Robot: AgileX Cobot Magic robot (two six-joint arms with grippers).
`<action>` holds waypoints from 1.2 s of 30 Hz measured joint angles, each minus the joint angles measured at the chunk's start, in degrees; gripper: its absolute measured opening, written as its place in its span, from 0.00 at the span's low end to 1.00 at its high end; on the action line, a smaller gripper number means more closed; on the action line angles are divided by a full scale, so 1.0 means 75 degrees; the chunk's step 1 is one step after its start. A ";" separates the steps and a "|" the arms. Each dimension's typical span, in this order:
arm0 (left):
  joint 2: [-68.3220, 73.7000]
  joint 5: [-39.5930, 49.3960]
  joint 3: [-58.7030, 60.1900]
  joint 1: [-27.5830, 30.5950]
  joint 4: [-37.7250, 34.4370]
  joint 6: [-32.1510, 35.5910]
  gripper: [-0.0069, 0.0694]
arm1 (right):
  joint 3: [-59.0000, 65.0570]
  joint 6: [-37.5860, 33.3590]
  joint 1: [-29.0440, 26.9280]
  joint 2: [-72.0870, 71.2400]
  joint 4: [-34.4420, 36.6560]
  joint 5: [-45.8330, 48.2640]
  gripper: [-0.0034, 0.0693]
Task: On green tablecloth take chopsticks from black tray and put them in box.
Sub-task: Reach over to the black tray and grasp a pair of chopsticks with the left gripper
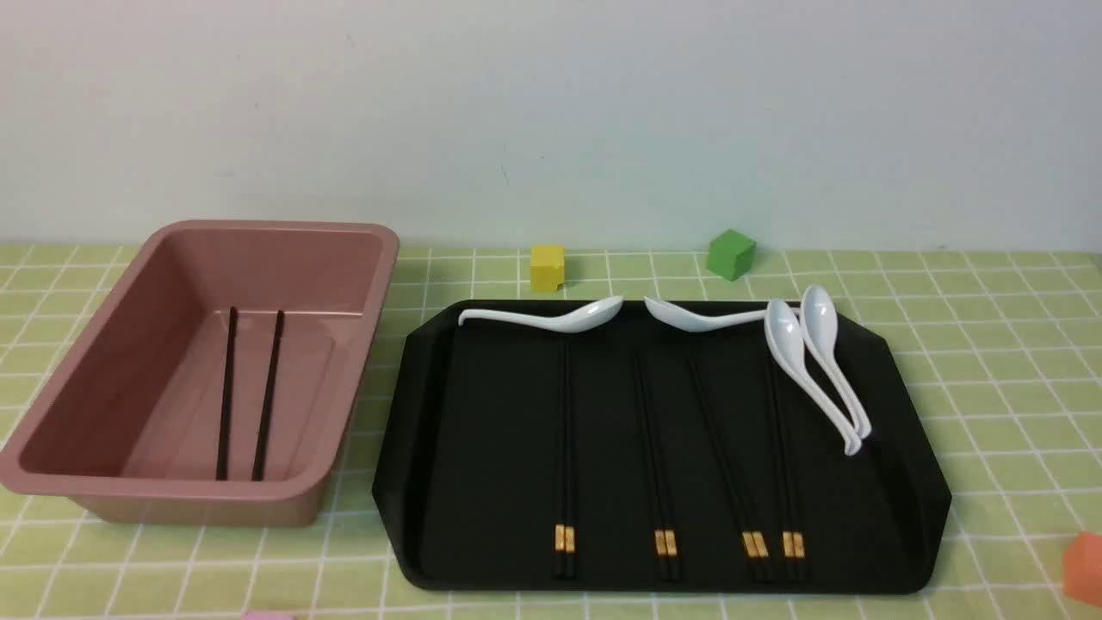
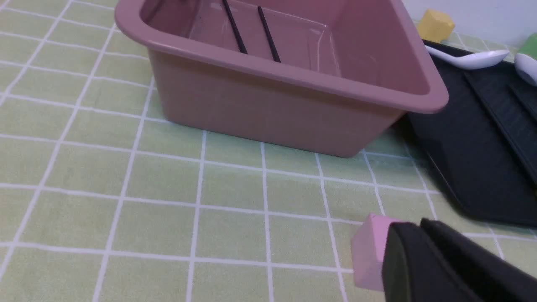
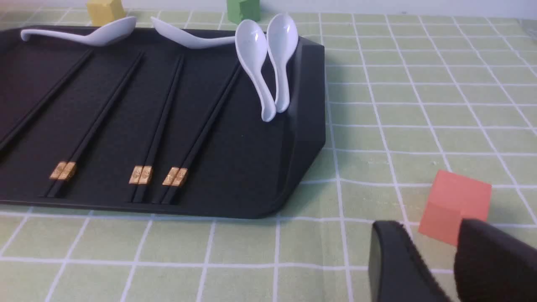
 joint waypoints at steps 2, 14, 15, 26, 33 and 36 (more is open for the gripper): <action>0.0000 0.0000 0.0000 0.0000 0.0000 0.0000 0.14 | 0.0000 0.0000 0.0000 0.0000 0.0000 0.0000 0.38; 0.0000 0.0000 0.0000 0.0000 0.0000 0.0000 0.15 | 0.0000 0.0000 0.0000 0.0000 0.0001 0.0000 0.38; 0.0000 0.0000 0.0000 0.0000 0.0019 0.0000 0.15 | 0.0000 0.0000 0.0000 0.0000 0.0001 0.0000 0.38; 0.0000 -0.0086 0.0000 0.0000 -0.0219 -0.0323 0.17 | 0.0000 0.0000 0.0000 0.0000 -0.0006 0.0000 0.38; 0.0000 -0.0436 0.0000 0.0000 -0.4445 -0.2988 0.18 | 0.0000 0.0000 0.0000 0.0000 -0.0006 0.0000 0.38; 0.0000 -0.0506 0.0000 0.0000 -0.5603 -0.3447 0.18 | 0.0000 0.0000 0.0000 0.0000 -0.0006 0.0000 0.38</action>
